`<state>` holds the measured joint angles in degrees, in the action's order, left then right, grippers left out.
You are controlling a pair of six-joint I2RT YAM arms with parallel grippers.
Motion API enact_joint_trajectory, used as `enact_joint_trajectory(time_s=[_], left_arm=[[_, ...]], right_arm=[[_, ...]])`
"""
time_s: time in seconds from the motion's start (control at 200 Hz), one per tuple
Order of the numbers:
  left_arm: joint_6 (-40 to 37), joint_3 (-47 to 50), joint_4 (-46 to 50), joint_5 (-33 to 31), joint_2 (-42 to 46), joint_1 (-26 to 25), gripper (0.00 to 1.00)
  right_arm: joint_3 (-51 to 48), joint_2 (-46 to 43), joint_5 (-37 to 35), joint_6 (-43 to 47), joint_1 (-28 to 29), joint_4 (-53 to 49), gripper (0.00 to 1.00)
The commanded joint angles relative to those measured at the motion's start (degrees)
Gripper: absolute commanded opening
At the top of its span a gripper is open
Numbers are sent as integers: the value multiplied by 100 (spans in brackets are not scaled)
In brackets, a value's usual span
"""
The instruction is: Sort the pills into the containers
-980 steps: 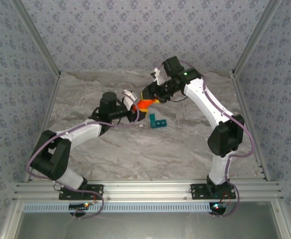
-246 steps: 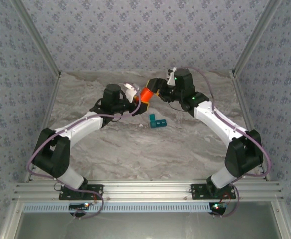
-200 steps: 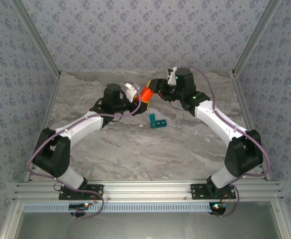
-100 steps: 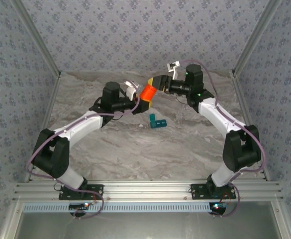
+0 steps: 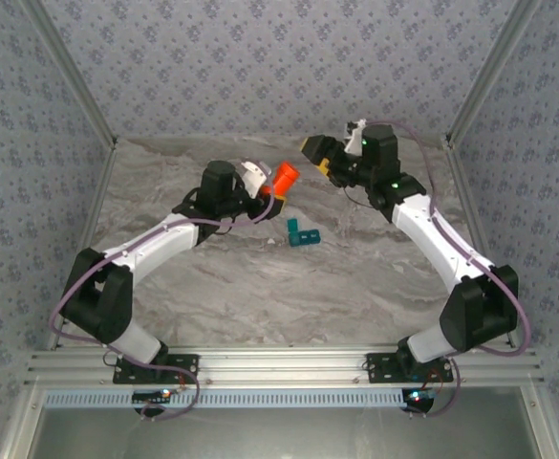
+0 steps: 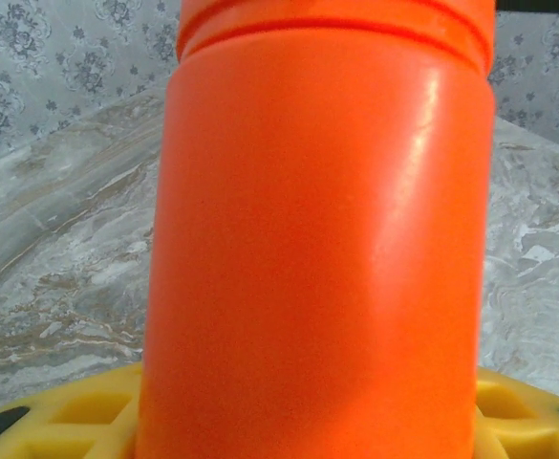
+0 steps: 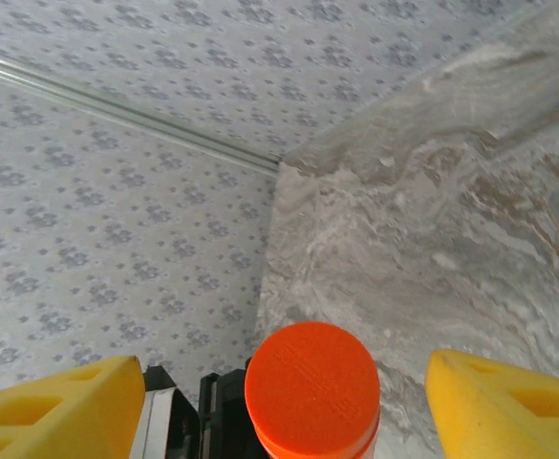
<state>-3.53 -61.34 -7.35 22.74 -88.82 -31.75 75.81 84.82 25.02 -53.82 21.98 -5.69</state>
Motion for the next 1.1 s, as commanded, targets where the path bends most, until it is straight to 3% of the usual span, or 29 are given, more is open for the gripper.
enact_joint_trajectory(time_s=[0.0, 0.215, 0.38, 0.54, 0.665, 0.755, 0.964, 1.099], left_arm=[[-218, -244, -29, -103, 96, -76, 0], [-236, -321, -20, -136, 74, -164, 0], [-231, -340, -2, -133, 57, -202, 0], [-199, -326, -20, -127, 26, -236, 0], [-119, -309, -67, -125, 22, -246, 0], [10, -256, -197, -67, 38, -245, 0], [629, -149, -690, 941, 231, -190, 0], [1245, 19, -1197, 1430, 328, -150, 0]], right_arm=[[564, 94, -771, 37, 234, -919, 81], [654, 480, -781, -145, 434, -872, 82], [733, 634, -639, -118, 569, -748, 77], [618, 642, -545, -89, 581, -685, 65], [437, 576, -415, 22, 565, -530, 47], [196, 521, -233, 147, 512, -71, 41], [-885, 299, 880, 995, 194, 2561, 45], [-953, 310, 1183, 704, -33, 2894, 51]])
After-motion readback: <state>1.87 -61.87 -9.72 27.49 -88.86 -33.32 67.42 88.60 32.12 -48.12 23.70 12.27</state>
